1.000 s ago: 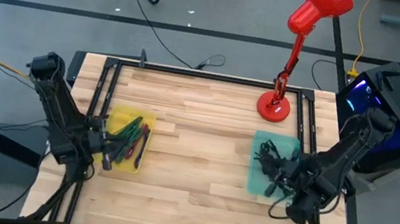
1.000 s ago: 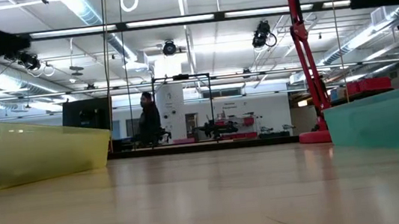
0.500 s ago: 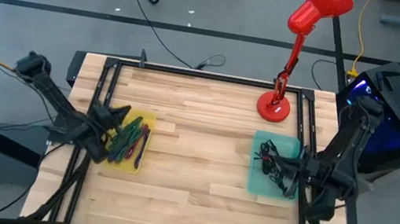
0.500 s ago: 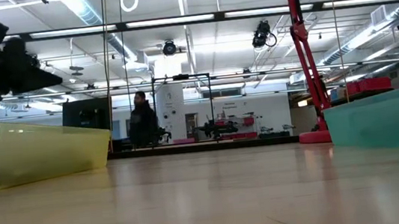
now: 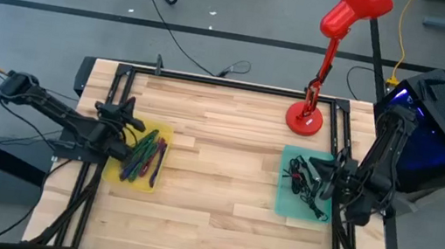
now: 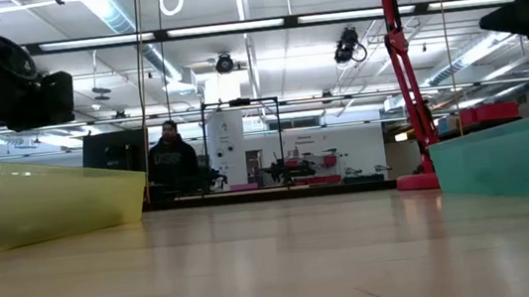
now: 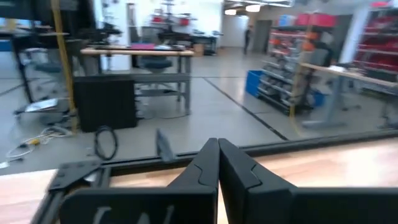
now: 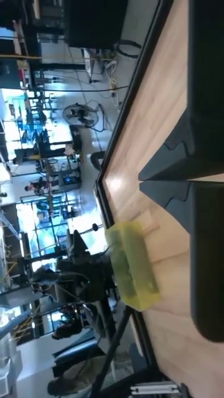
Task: Pick & Place USB Port
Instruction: Return to Home Position
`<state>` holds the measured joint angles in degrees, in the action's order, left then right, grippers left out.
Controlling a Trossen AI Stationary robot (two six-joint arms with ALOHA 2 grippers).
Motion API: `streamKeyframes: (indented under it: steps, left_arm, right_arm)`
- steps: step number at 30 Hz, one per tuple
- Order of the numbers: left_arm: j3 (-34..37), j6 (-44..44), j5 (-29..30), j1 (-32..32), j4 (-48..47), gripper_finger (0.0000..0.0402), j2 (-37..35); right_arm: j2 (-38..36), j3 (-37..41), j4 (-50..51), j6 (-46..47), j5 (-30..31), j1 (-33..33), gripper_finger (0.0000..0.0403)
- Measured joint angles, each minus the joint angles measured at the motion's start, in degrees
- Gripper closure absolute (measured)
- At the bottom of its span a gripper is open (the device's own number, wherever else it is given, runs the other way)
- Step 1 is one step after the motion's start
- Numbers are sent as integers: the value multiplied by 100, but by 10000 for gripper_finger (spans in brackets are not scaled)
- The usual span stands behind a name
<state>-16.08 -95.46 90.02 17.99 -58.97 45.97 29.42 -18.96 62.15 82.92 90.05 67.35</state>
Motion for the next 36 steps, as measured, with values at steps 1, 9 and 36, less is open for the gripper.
streamKeyframes:
  steps: [1, 9, 36]
  left_arm:
    - [0, -4, 1, -137, 16, 397, 1]
    - [-2, 792, -384, -570, 605, 379, 10]
    - [-11, 1376, -4991, -561, 745, 376, 0]
  right_arm:
    - [-58, 0, 0, -40, -7, -2, 400]
    - [-312, -15, -848, -555, -3, -286, 399]
    - [-341, 90, -2915, -864, -6203, -306, 386]
